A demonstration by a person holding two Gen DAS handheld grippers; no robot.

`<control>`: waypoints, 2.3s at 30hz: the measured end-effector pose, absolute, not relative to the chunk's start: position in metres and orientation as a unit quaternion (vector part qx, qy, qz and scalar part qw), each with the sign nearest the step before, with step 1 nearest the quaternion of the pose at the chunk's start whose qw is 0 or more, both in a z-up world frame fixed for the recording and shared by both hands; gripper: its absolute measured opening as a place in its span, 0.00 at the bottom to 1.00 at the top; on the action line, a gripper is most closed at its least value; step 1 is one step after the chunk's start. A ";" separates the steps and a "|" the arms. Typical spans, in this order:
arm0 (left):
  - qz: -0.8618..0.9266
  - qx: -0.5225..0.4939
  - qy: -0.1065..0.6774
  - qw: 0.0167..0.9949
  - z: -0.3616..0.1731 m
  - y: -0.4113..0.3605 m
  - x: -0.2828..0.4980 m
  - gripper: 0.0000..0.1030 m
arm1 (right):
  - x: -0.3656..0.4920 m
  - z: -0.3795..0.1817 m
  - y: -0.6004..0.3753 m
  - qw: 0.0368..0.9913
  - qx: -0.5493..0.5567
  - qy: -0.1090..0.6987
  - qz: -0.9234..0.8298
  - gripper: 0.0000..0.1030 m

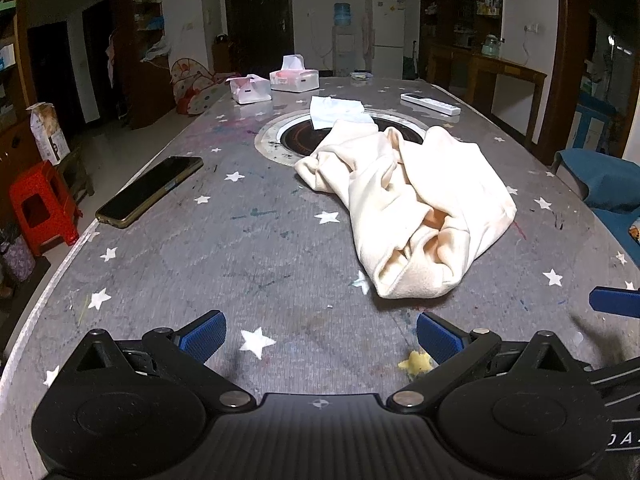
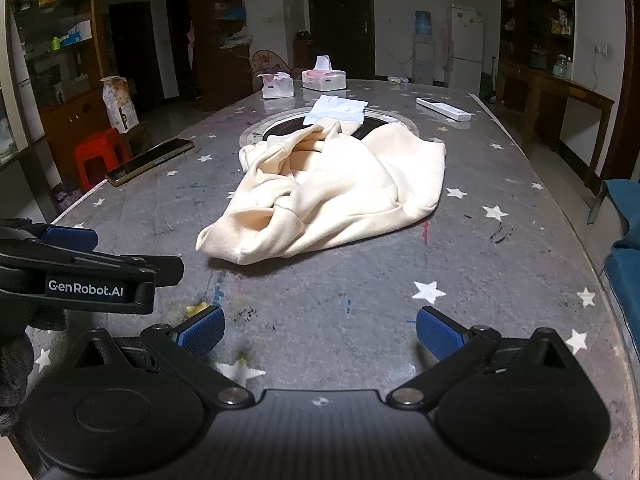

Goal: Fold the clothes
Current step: 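Move both grippers toward the crumpled cream sweatshirt on the table, then grasp the sweatshirt fabric with the left gripper while the right gripper grasps nearby fabric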

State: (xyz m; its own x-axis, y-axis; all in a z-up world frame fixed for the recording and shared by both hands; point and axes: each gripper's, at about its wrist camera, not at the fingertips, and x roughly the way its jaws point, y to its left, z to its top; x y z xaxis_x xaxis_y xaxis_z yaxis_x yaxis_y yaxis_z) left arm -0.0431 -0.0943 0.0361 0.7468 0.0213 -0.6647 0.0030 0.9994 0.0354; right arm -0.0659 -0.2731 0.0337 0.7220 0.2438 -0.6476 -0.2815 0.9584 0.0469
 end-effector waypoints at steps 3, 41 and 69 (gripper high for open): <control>0.005 0.017 0.355 0.935 0.037 -0.094 -0.040 1.00 | -0.061 0.035 -0.270 0.928 -0.032 0.344 0.143 1.00; -0.058 0.041 0.367 0.927 0.036 -0.112 0.104 0.19 | 0.061 0.041 -0.249 0.914 -0.003 0.364 0.182 0.41; -0.054 -0.073 0.342 0.935 0.060 -0.023 -0.096 0.06 | -0.044 0.071 -0.270 0.913 -0.039 0.320 0.250 0.25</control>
State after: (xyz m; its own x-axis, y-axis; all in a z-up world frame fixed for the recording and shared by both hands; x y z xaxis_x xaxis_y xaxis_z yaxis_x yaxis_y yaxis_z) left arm -0.0955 -0.0234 0.0600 0.7606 -0.1499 -0.6317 0.0505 0.9837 -0.1726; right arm -0.0436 -0.2700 0.0711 0.6712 0.4306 -0.6034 -0.4810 0.8723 0.0874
